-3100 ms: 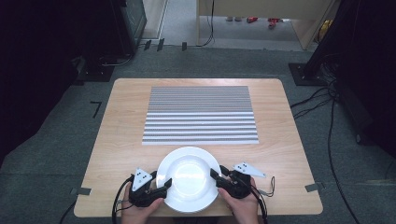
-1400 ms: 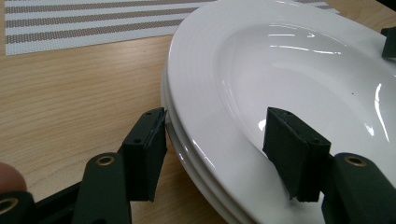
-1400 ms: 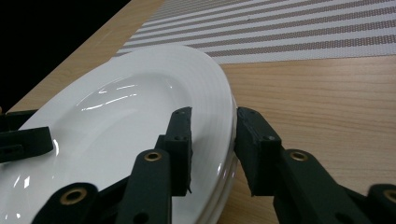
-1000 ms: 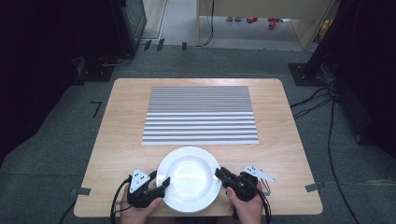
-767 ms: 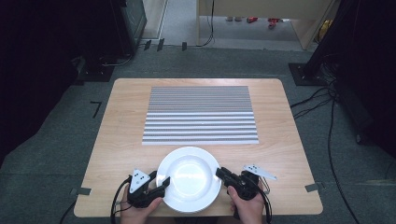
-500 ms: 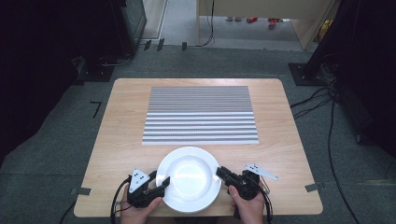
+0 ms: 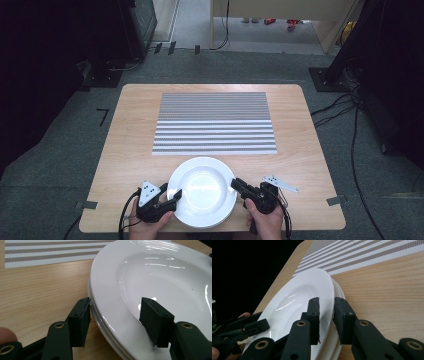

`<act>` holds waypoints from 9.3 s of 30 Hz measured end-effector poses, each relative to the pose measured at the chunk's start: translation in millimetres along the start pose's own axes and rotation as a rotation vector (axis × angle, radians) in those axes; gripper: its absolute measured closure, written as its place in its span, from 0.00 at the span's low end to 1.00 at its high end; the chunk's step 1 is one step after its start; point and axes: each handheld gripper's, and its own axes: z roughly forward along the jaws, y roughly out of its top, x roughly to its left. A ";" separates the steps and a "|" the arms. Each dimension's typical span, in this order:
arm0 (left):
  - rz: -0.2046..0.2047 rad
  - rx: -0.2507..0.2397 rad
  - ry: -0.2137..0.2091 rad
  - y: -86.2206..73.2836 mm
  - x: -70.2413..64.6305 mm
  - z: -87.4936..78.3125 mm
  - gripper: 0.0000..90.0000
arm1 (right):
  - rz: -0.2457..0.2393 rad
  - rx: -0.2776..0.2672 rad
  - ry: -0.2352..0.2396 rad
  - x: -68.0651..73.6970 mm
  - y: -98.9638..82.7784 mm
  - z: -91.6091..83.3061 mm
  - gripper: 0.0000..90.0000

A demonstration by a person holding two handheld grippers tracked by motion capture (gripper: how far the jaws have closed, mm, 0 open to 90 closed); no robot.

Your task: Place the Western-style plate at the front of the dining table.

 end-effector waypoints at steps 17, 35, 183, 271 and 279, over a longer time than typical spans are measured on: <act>-0.006 0.000 -0.004 -0.4 1.0 0.4 0.48 | -0.032 -0.023 0.006 3.5 1.6 -1.2 0.86; -0.024 -0.007 -0.020 -0.5 3.5 -0.1 0.49 | -0.011 -0.017 0.026 3.1 2.6 0.6 0.86; -0.228 -0.221 -0.177 -1.5 22.5 -22.9 0.69 | -0.144 -0.083 0.108 -0.2 -7.2 28.5 0.81; -0.344 -0.194 -0.238 147.1 82.9 86.9 0.86 | 0.015 -0.048 0.129 -32.9 153.4 90.8 0.88; -0.361 -0.162 -0.232 164.0 94.0 114.9 0.86 | 0.062 -0.045 0.107 -50.0 169.8 108.8 0.88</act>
